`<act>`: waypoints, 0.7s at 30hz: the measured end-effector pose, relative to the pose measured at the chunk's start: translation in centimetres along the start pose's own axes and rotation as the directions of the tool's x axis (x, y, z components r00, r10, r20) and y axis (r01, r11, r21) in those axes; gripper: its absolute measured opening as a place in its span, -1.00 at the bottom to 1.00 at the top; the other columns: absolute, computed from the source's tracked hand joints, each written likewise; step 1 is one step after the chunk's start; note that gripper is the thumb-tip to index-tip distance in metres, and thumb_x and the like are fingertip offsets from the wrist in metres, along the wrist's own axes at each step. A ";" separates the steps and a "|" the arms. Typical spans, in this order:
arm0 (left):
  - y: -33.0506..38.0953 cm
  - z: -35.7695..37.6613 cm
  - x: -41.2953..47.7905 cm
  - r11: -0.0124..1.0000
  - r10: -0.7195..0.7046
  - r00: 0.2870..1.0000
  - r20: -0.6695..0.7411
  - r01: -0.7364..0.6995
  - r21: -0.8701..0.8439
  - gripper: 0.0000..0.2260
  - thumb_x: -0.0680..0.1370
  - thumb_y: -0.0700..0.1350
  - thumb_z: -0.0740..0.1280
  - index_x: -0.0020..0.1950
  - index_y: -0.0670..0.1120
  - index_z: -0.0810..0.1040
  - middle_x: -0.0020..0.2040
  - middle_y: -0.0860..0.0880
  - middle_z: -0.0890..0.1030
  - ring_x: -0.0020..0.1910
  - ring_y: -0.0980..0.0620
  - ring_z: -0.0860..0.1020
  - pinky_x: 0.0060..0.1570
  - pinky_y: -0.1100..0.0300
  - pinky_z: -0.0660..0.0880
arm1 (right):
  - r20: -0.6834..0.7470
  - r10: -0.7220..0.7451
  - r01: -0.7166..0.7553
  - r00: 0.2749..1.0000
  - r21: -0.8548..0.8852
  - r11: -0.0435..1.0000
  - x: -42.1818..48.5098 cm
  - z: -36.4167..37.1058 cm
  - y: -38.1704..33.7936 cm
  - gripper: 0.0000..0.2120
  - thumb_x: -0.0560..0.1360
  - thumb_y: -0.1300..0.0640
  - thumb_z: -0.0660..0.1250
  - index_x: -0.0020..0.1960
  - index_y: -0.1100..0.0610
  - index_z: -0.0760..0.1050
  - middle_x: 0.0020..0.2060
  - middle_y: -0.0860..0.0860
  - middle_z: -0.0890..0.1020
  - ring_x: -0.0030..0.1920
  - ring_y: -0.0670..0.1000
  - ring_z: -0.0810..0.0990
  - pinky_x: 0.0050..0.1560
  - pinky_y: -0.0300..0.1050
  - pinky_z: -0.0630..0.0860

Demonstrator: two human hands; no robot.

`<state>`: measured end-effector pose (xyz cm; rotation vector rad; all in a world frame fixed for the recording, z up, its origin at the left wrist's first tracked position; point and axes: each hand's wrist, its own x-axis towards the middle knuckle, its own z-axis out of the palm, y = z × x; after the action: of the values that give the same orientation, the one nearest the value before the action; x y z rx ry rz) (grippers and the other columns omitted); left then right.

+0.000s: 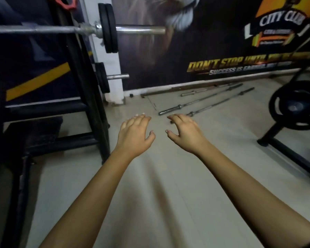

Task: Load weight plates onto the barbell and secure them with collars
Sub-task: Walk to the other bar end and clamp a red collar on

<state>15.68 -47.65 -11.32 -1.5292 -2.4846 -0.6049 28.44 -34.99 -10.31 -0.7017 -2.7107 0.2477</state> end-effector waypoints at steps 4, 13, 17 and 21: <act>-3.6 1.2 7.9 0.995 -0.090 0.994 -0.065 0.093 0.047 -0.56 0.53 0.03 0.18 0.38 -0.06 0.27 0.42 -0.09 0.32 0.41 -0.06 0.24 0.39 0.01 0.09 | -0.018 -0.110 0.110 0.994 0.021 0.994 10.5 1.6 2.3 -0.53 0.50 -0.02 0.22 0.37 0.08 0.26 0.33 0.07 0.40 0.33 0.09 0.32 0.31 -0.01 0.24; -12.5 1.5 25.1 0.961 -0.234 0.948 -0.215 0.259 0.097 -0.55 0.52 0.03 0.19 0.39 -0.06 0.28 0.42 -0.09 0.32 0.41 -0.04 0.25 0.39 0.02 0.09 | -0.084 -0.321 0.329 0.943 0.119 0.937 33.9 4.1 3.7 -0.52 0.50 -0.01 0.24 0.38 0.06 0.26 0.34 0.05 0.40 0.34 0.07 0.31 0.34 -0.01 0.24; -15.5 0.4 31.2 0.943 -0.274 0.922 -0.273 0.313 0.113 -0.55 0.53 0.05 0.19 0.38 -0.07 0.29 0.42 -0.11 0.32 0.41 -0.06 0.25 0.41 -0.03 0.13 | -0.137 -0.413 0.433 0.900 0.172 0.885 42.7 3.8 3.0 -0.53 0.50 0.00 0.24 0.37 0.07 0.27 0.33 0.06 0.42 0.33 0.07 0.32 0.32 -0.02 0.25; -17.6 -0.6 36.3 0.915 -0.312 0.883 -0.350 0.379 0.140 -0.55 0.52 0.05 0.20 0.38 -0.07 0.29 0.42 -0.11 0.32 0.41 -0.06 0.24 0.40 -0.05 0.15 | -0.193 -0.506 0.540 0.841 0.220 0.813 50.1 3.6 2.6 -0.53 0.51 0.02 0.23 0.38 0.10 0.26 0.33 0.09 0.41 0.35 0.08 0.31 0.33 -0.05 0.22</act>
<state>-16.74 -25.17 -2.83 -0.8351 -2.4801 -0.5712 -13.01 -8.16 -0.78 0.1196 -2.5549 0.4012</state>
